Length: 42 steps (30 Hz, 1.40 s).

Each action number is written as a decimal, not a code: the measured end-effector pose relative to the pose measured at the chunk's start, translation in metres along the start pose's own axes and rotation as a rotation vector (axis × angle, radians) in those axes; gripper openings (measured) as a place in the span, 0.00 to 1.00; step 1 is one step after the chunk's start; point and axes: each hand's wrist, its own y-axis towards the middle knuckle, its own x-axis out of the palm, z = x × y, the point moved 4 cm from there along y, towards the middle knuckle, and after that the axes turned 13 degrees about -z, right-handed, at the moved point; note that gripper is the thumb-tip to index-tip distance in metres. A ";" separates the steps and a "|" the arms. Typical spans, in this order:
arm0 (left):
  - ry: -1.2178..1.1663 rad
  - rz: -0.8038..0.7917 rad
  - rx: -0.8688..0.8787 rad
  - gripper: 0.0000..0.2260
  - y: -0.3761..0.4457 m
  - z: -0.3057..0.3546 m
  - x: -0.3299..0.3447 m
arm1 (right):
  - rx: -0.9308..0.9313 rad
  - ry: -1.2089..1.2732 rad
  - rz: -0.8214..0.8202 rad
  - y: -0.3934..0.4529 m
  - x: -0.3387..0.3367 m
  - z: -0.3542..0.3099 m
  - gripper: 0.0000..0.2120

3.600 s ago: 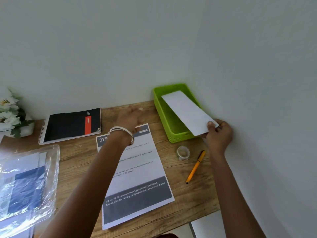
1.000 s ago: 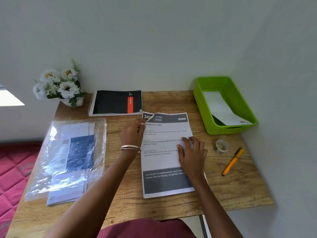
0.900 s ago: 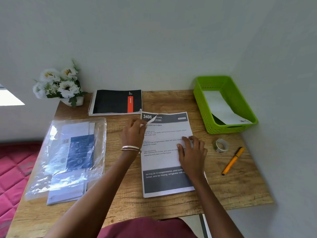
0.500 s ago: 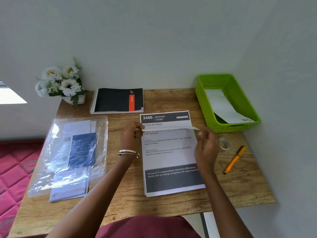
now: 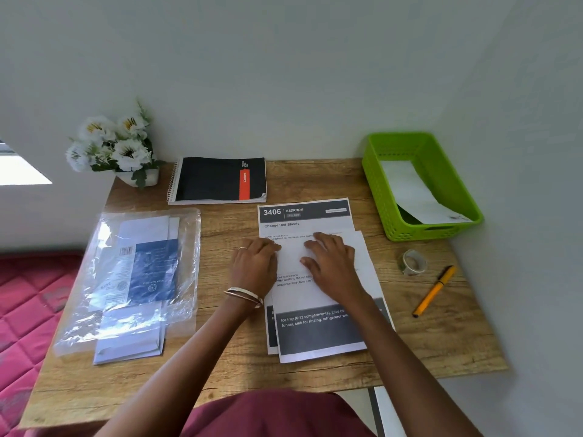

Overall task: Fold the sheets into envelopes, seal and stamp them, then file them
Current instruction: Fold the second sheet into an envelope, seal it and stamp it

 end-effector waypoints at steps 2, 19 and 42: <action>0.057 -0.047 -0.030 0.11 -0.002 0.000 0.004 | -0.035 -0.055 -0.024 0.005 0.005 -0.010 0.18; 0.020 -0.237 -0.146 0.17 -0.004 0.004 0.008 | 0.114 -0.074 -0.047 -0.011 0.002 0.050 0.27; 0.039 -0.437 -0.051 0.24 -0.029 0.000 0.022 | -0.371 -0.114 -0.357 -0.097 0.001 -0.005 0.33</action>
